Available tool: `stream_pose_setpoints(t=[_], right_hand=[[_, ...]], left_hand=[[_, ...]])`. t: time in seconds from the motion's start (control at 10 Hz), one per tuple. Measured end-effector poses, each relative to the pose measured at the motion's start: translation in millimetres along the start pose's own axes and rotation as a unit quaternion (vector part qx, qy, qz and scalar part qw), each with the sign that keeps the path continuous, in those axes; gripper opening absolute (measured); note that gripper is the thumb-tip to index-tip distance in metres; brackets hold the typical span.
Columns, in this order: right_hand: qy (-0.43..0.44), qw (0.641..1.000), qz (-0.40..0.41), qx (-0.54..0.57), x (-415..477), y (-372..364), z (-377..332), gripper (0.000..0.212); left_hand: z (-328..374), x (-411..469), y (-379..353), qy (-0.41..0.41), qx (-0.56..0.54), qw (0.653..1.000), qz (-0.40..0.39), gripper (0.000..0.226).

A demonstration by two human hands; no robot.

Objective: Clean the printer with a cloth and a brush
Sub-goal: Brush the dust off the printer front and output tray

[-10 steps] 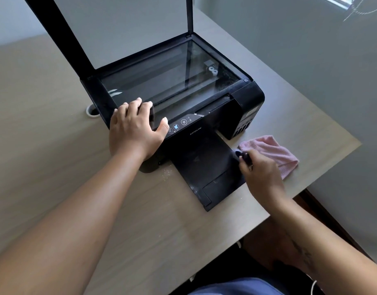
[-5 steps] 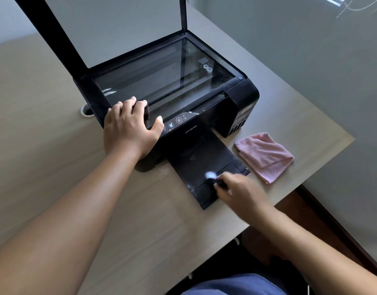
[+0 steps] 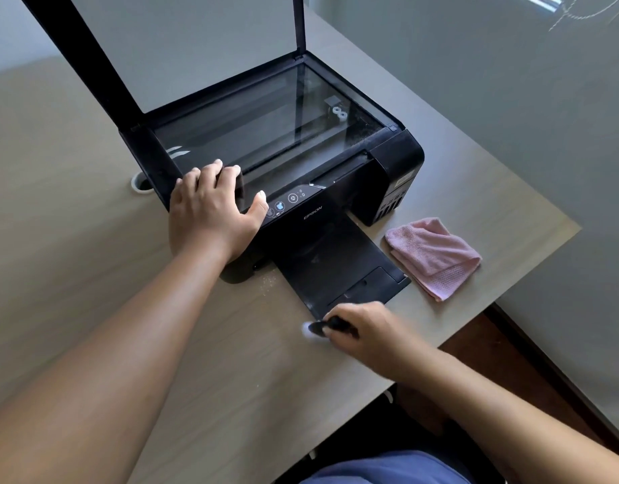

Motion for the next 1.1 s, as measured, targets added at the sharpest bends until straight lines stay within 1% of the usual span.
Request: stream_pose_setpoints(t=[0.1,0.2,0.3,0.4,0.5,0.6,0.7,0.8,0.9,1.0,1.1], right_hand=[[-0.125,0.974,0.158,0.102,13,60,52,0.012],[-0.182,0.941,0.285,0.021,6,103,74,0.017],[-0.019,0.989,0.137,-0.06,10,40,11,0.016],[0.007,0.999,-0.008,0.049,10,-5,-4,0.023],[-0.18,0.942,0.187,0.212,29,60,69,0.023],[-0.227,0.905,0.326,0.154,21,106,88,0.021],[-0.042,0.976,0.184,-0.106,38,49,10,0.03],[0.102,0.992,0.048,-0.065,35,-7,-37,0.015],[-0.106,0.957,0.157,0.221,65,39,18,0.012],[-0.232,0.92,0.287,0.136,65,83,56,0.015],[-0.056,0.983,0.16,-0.077,71,42,-18,0.022]], left_hand=[[0,0,1,0.0,-0.002,1.0,0.002,0.063],[1,0,2,0.0,-0.002,1.0,0.003,0.062],[0,0,2,0.0,0.0,1.0,0.002,0.063],[0,0,1,0.0,-0.001,1.0,0.001,0.064],[-1,0,0,0.001,-0.001,1.0,-0.001,0.063],[0,0,1,0.0,0.0,1.0,0.0,0.063],[0,1,1,0.0,-0.001,1.0,0.0,0.063],[0,0,1,-0.001,0.001,1.0,0.001,0.063],[-1,0,-1,0.002,0.003,1.0,-0.001,0.064],[-1,1,-1,0.003,0.005,1.0,-0.002,0.064],[-1,2,0,0.004,0.005,1.0,0.0,0.064]])
Point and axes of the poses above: each hand's wrist, its own x-axis towards the middle knuckle, its own y-axis out of the back of the hand, z = x × y, the point moved 10 cm from there along x, towards the middle knuckle, and after that the axes turned 9 degrees about -y, right-handed, at the moved point
